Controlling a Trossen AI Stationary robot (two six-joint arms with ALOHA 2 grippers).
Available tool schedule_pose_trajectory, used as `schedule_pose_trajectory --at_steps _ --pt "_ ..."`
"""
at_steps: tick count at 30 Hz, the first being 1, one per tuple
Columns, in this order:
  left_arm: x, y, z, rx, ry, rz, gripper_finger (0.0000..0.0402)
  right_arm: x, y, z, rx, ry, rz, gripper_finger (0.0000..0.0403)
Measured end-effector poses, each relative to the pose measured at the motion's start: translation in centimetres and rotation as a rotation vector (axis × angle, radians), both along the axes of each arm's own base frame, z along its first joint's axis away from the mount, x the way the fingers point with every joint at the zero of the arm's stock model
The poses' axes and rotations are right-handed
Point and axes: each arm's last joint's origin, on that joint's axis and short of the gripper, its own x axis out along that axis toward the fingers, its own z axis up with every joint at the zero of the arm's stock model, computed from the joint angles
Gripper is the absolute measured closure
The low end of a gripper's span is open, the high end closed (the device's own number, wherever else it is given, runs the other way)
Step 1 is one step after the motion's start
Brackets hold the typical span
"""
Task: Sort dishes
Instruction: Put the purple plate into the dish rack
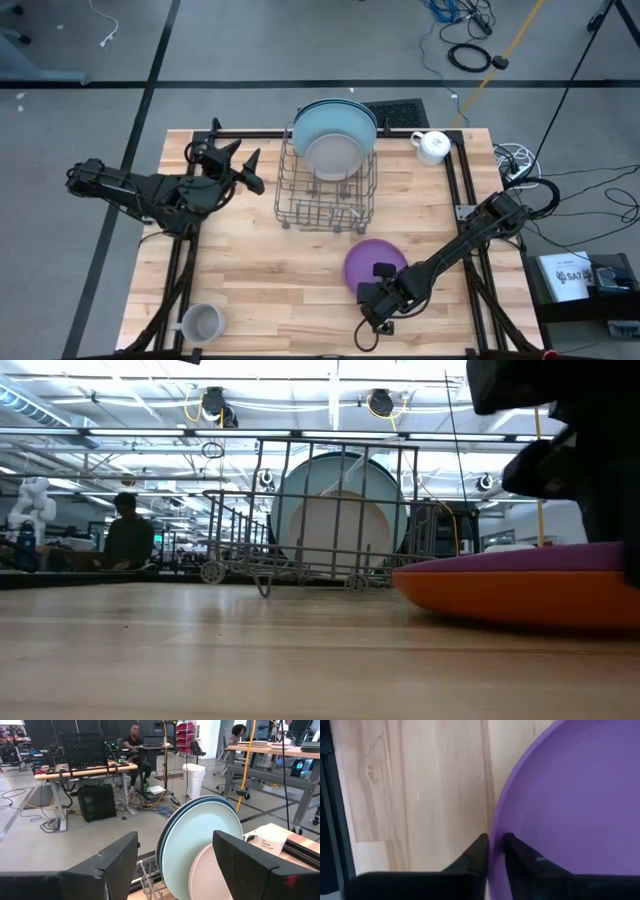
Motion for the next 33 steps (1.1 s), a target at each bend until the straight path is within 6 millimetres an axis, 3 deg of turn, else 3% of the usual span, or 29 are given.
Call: schedule_pose_trajectory --at_steps 4,13,33 --pt "0.0 0.0 0.0 -0.001 -0.006 0.001 0.0143 0.0 0.1 0.4 -0.011 -0.012 0.021 0.0392" --pt "0.0 0.0 0.1 -0.002 -0.007 0.0 0.0143 0.2 0.6 2.5 -0.004 0.042 0.085 0.0389" --pt "0.1 -1.1 0.9 0.03 -0.013 -0.087 0.0143 1.1 1.1 10.9 -0.105 -0.014 0.197 0.0401"
